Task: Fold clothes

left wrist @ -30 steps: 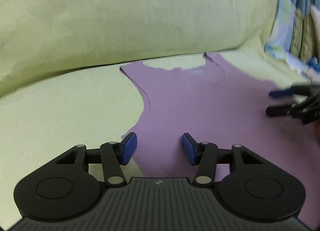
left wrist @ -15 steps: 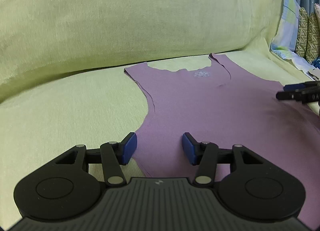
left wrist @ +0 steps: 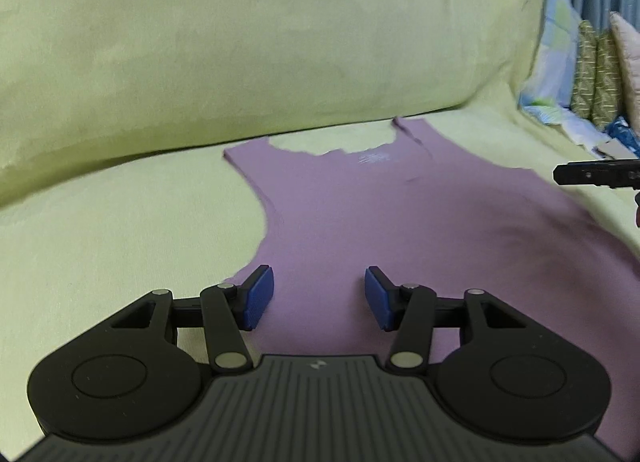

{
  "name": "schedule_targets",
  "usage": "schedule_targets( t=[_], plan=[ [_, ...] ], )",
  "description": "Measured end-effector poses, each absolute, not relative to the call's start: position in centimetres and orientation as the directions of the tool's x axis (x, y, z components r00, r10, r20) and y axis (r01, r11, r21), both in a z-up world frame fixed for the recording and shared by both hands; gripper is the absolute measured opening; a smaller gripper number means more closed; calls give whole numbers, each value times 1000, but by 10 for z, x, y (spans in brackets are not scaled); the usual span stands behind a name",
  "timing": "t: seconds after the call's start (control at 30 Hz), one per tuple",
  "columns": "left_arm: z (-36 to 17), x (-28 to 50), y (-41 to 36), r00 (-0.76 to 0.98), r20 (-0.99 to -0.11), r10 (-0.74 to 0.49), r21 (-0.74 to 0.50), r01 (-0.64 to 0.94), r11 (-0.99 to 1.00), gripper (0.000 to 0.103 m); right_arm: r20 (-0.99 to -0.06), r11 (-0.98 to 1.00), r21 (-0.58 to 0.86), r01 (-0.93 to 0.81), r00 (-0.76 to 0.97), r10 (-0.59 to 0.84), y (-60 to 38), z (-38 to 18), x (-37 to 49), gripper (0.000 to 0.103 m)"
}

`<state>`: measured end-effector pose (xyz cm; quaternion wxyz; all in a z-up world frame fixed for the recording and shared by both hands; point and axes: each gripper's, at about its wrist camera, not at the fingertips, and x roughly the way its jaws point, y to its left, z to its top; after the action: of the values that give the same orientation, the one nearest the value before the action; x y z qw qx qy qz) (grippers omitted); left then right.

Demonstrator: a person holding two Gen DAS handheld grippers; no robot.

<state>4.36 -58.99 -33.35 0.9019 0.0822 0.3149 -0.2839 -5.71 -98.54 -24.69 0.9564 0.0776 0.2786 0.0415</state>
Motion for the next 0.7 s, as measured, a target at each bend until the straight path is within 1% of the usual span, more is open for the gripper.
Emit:
schedule_targets(
  t=[0.1,0.13,0.2,0.23,0.27,0.37,0.47,0.5,0.53,0.63,0.7],
  plan=[
    [-330,29,-600,618,-620,-484,-12,609,793,55,-559,973,116,-200,797,230,-952,-253,-65,84],
    [-331,24,-603,608,-627,-486,-6,620,784,55,-587,963,84,-256,768,256,-939,-259,-65,84],
    [-334,19,-605,601,-646,-471,12,624,781,55,-632,955,35,-295,733,250,-929,-269,-64,84],
    [-336,17,-604,606,-660,-445,37,617,786,55,-641,960,-13,-280,739,207,-928,-273,-65,87],
    [-337,16,-603,611,-666,-428,50,610,791,56,-644,972,-13,-237,746,173,-934,-272,-65,88],
    [-336,17,-593,611,-679,-408,27,576,817,56,-654,995,11,-94,752,79,-956,-271,-67,88],
    [-332,13,-589,629,-676,-385,51,561,827,56,-622,998,26,-49,781,55,-954,-265,-82,87],
    [-329,9,-588,639,-663,-389,61,564,823,55,-607,999,30,-34,793,45,-953,-263,-88,87],
    [-325,4,-589,646,-649,-402,62,572,818,55,-592,999,41,-31,804,49,-950,-260,-95,87],
    [-318,-11,-592,631,-624,-461,28,608,794,55,-548,986,107,-124,820,163,-932,-258,-117,88],
    [-319,-23,-598,611,-628,-483,21,633,774,55,-597,982,106,-154,780,187,-917,-270,-123,88]
  ],
)
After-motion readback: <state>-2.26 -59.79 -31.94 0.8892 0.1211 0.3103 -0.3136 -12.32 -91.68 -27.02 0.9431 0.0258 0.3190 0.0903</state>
